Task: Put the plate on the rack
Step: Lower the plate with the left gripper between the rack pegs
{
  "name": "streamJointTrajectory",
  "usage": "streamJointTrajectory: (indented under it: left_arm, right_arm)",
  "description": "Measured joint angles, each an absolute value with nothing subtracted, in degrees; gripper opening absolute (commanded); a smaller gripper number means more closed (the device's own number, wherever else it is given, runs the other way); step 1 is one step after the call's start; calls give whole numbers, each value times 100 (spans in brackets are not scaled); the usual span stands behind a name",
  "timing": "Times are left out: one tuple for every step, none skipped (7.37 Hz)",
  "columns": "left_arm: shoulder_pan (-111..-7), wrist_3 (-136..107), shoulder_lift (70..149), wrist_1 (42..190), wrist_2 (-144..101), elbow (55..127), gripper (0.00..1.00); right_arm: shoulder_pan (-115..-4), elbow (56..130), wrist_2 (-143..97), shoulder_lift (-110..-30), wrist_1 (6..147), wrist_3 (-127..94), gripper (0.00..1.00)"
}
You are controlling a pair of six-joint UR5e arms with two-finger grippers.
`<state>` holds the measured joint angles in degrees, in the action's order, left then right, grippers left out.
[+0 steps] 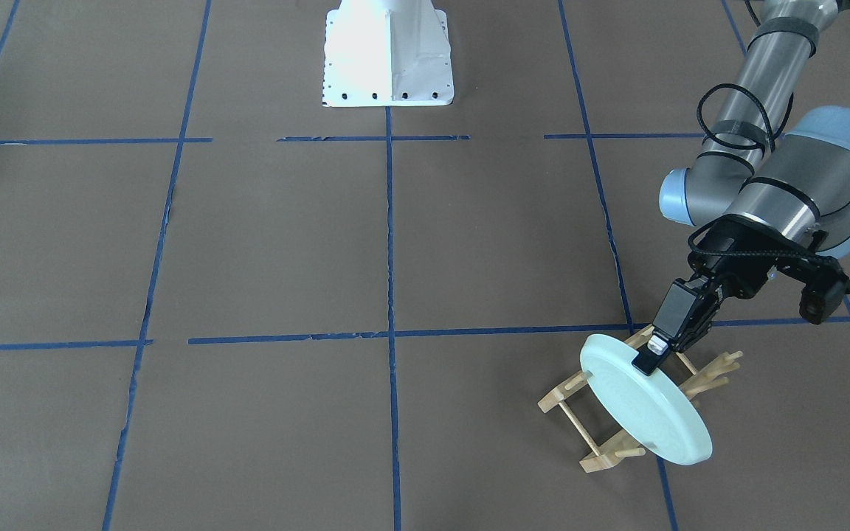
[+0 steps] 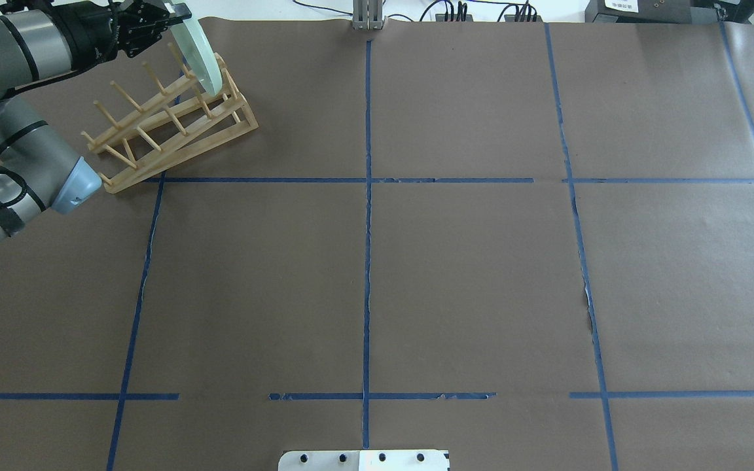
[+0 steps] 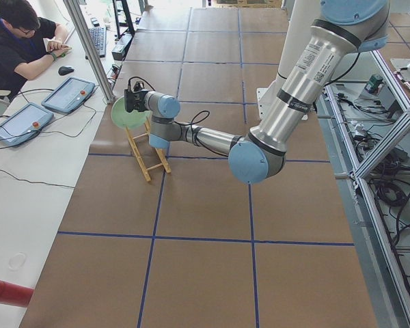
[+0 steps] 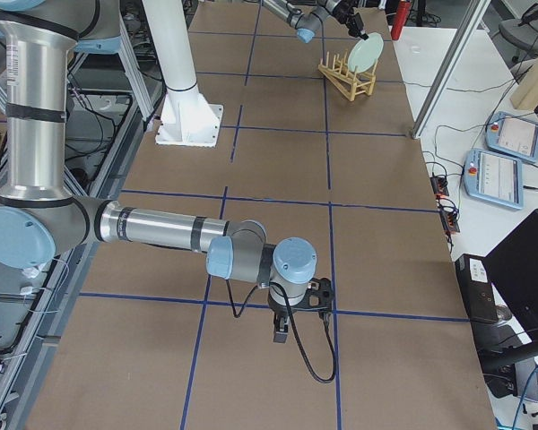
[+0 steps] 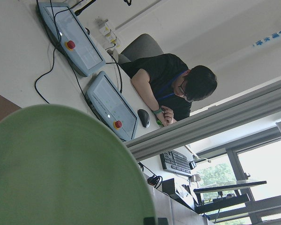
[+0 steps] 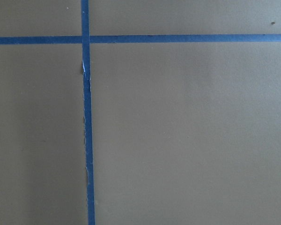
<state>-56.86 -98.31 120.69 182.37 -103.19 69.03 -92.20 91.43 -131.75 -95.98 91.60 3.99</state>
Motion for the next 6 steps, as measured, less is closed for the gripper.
streamJointTrajectory:
  left_arm:
    - [-5684, -9803, 12069, 18237, -10318, 6876, 99]
    - [-5681, -9790, 12072, 18236, -10316, 6853, 100]
    - [-5680, -9783, 12075, 18228, -10304, 6834, 100]
    - [-5679, -9751, 12075, 18213, -10285, 6821, 100]
    - [-5678, -9696, 12076, 18195, -10276, 6811, 100]
    - [-5681, -9669, 12076, 18183, -10274, 6807, 100]
  right_arm:
    - [-9220, 9145, -13175, -9598, 9161, 400, 100]
    - [-9220, 9145, -13175, -9598, 9162, 400, 100]
    - [-9220, 9144, -13175, -9598, 9161, 400, 100]
    - [-9220, 9144, -13175, -9598, 9161, 402, 100]
    - [-9220, 9145, -13175, -9598, 9162, 402, 100]
    - [-9220, 9148, -13175, -9598, 9161, 399, 100]
